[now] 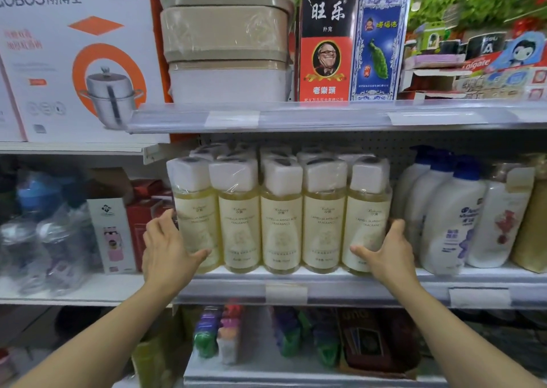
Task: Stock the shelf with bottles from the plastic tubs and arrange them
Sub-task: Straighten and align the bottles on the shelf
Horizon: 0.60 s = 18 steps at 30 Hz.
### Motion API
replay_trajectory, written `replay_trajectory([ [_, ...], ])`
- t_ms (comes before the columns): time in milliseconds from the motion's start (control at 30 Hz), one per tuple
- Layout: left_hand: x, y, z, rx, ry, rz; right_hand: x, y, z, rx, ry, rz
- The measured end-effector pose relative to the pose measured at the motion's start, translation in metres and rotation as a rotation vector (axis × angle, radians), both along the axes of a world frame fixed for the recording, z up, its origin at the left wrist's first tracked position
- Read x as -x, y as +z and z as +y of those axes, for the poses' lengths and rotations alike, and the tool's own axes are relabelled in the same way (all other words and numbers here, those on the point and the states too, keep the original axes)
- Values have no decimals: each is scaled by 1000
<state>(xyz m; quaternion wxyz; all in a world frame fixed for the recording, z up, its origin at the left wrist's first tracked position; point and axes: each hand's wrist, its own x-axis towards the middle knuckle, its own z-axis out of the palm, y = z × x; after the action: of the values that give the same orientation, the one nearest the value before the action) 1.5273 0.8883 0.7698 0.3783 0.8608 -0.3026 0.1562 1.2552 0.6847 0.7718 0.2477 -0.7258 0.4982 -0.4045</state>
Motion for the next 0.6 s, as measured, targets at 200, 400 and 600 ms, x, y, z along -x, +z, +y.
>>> replay_trajectory([
  [200,-1,-2,1,7,-48,47,-7,3,16,44,-74,86],
  [400,-11,3,10,18,-97,125,-43,4,66,280,43,60],
  [600,-34,13,11,18,-347,307,-96,-3,92,147,135,75],
])
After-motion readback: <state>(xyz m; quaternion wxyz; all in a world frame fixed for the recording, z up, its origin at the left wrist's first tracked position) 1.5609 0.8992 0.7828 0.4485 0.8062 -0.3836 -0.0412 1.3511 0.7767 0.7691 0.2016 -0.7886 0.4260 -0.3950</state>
